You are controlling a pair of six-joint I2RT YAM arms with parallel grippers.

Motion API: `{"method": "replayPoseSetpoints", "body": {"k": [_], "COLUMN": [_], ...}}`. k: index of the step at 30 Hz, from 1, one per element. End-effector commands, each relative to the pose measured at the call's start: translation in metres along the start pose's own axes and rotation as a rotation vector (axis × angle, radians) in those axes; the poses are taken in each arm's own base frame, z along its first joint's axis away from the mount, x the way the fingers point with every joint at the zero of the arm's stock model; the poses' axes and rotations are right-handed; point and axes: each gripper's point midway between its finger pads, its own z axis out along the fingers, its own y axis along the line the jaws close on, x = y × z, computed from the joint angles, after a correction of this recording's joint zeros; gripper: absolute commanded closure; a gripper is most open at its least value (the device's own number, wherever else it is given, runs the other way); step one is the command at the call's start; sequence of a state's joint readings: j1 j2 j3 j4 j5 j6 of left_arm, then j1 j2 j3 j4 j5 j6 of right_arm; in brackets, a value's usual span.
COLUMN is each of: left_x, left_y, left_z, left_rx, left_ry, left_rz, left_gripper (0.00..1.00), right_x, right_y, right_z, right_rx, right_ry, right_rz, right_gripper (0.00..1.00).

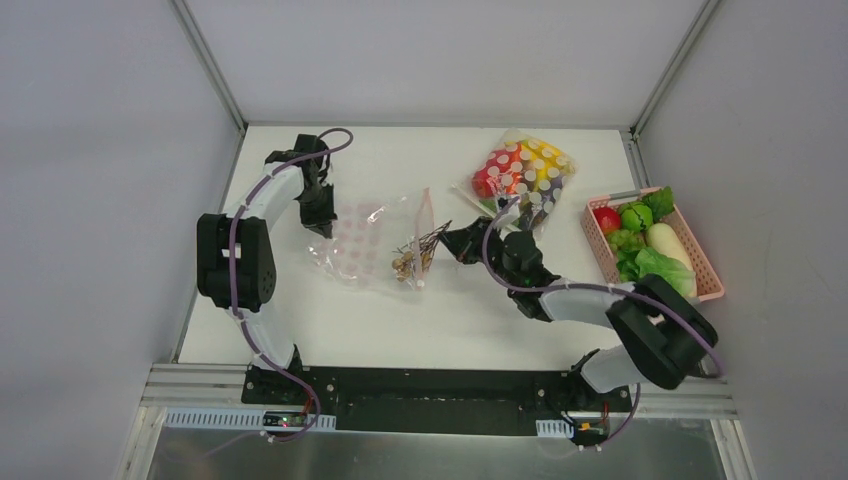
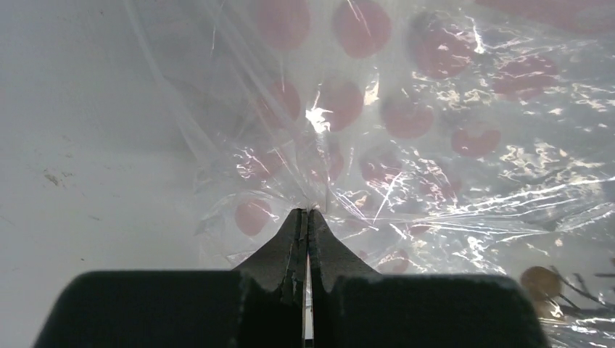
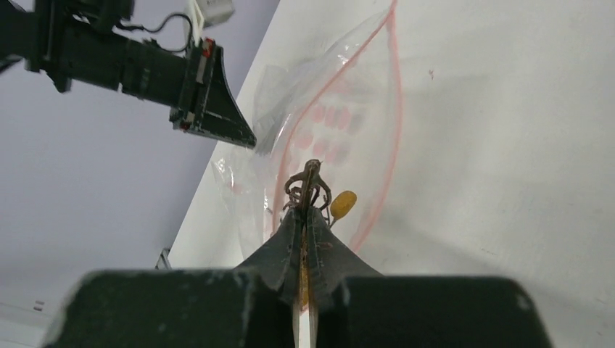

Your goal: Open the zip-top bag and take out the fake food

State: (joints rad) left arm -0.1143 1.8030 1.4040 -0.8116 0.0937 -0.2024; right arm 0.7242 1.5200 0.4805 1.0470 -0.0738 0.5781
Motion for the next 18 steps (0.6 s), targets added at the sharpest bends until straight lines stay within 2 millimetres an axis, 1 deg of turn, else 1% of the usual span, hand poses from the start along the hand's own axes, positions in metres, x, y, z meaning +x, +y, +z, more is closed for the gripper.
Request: {"method": "replayPoseSetpoints", "body": {"k": [1, 4, 5, 7, 10, 11, 12, 15, 18], "left_x": [-0.002, -0.002, -0.001, -0.001, -0.001, 0.0, 0.0, 0.001, 0.004], "left_y": [0.004, 0.005, 0.006, 0.006, 0.001, 0.0, -0.002, -0.008, -0.02], "left_z": [-0.016, -0.016, -0.016, -0.017, -0.019, -0.018, -0.019, -0.02, -0.021], "left_rx": [-0.015, -0.019, -0.023, -0.022, 0.003, 0.009, 0.017, 0.043, 0.091], "left_ry": [-0.033, -0.029, -0.027, -0.028, -0.024, -0.021, -0.02, -0.009, 0.002], "left_rz": [-0.012, -0.004, -0.002, 0.0, 0.003, 0.004, 0.005, 0.015, 0.04], "left_gripper": [1.0, 1.0, 1.0, 1.0, 1.0, 1.0, 1.0, 1.0, 1.0], "right_x": [-0.046, -0.071, -0.075, -0.097, -0.112, -0.126, -0.136, -0.149, -0.158], "right_y": [0.001, 0.0, 0.004, -0.003, 0.005, 0.001, 0.0, 0.009, 0.014], "right_z": [-0.021, -0.039, -0.044, -0.058, -0.071, -0.079, -0.085, -0.09, -0.086], "right_rx": [0.136, 0.221, 0.223, 0.319, 0.324, 0.373, 0.393, 0.374, 0.361], "right_ry": [-0.119, -0.18, -0.18, -0.252, -0.285, -0.343, -0.381, -0.421, -0.448], "right_rz": [-0.14, -0.192, -0.192, -0.231, -0.227, -0.239, -0.238, -0.229, -0.224], "right_gripper": [1.0, 1.0, 1.0, 1.0, 1.0, 1.0, 1.0, 1.0, 1.0]}}
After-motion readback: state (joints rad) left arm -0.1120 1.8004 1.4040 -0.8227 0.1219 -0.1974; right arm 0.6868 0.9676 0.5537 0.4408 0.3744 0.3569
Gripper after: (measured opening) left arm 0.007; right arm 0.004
